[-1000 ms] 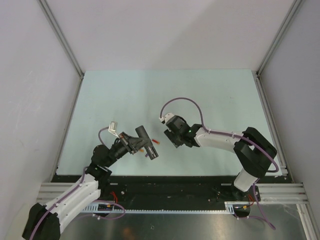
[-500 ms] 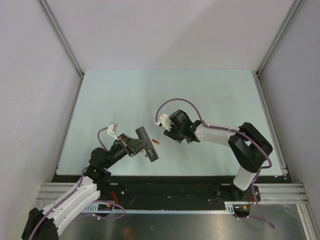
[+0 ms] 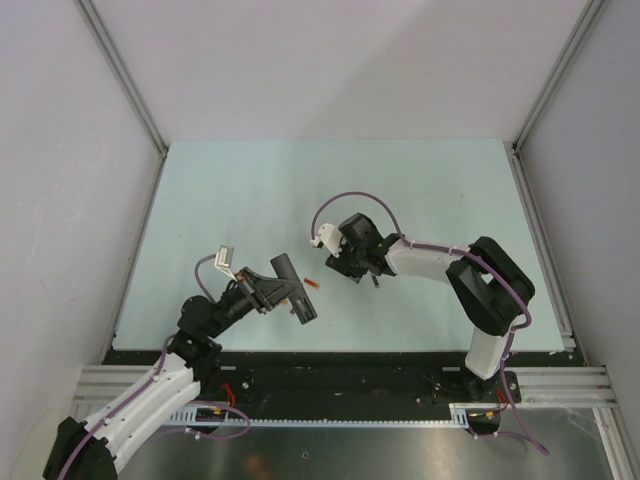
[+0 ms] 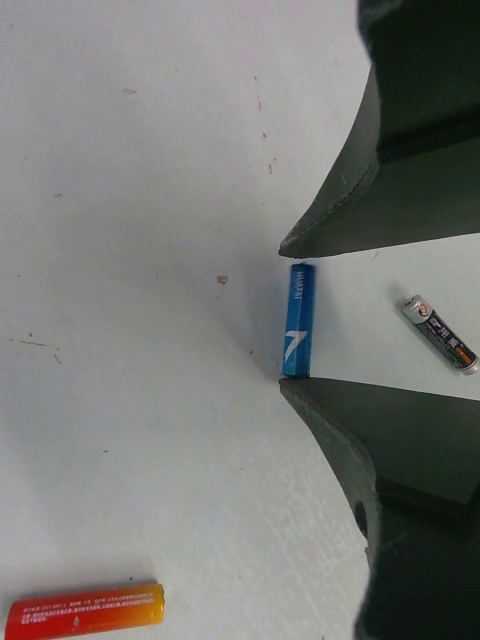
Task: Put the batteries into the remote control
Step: Adjust the battery at the center of the board.
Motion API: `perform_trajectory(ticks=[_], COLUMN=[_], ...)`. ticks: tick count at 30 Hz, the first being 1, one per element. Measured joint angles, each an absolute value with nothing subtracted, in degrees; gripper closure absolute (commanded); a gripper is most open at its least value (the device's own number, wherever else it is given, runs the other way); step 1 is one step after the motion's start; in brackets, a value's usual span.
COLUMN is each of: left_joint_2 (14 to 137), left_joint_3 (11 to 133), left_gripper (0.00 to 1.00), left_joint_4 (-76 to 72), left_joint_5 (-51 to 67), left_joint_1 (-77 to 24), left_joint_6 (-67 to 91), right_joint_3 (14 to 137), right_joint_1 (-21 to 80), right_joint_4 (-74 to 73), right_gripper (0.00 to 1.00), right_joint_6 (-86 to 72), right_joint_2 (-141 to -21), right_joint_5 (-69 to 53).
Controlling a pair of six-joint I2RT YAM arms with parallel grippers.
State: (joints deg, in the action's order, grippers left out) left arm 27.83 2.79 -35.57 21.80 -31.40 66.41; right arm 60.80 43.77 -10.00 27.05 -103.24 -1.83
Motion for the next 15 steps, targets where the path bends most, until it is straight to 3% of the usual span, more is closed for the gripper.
perform_trajectory(ticks=[5, 15], left_joint_2=[27.86, 26.89], left_joint_3=[2.79, 2.79], left_gripper=[1.0, 1.0], left_joint_4=[-35.35, -34.28], left_joint_5=[21.8, 21.85], left_joint_1=[-31.4, -31.4], left_joint_6=[66.41, 66.41], right_joint_3=[60.88, 60.97], right_joint_1=[44.03, 44.91], right_joint_4=[-9.96, -8.82], right_gripper=[0.34, 0.31], right_joint_6=[26.06, 20.25], right_joint_2=[-103.24, -101.69], right_joint_5=[-1.23, 4.82])
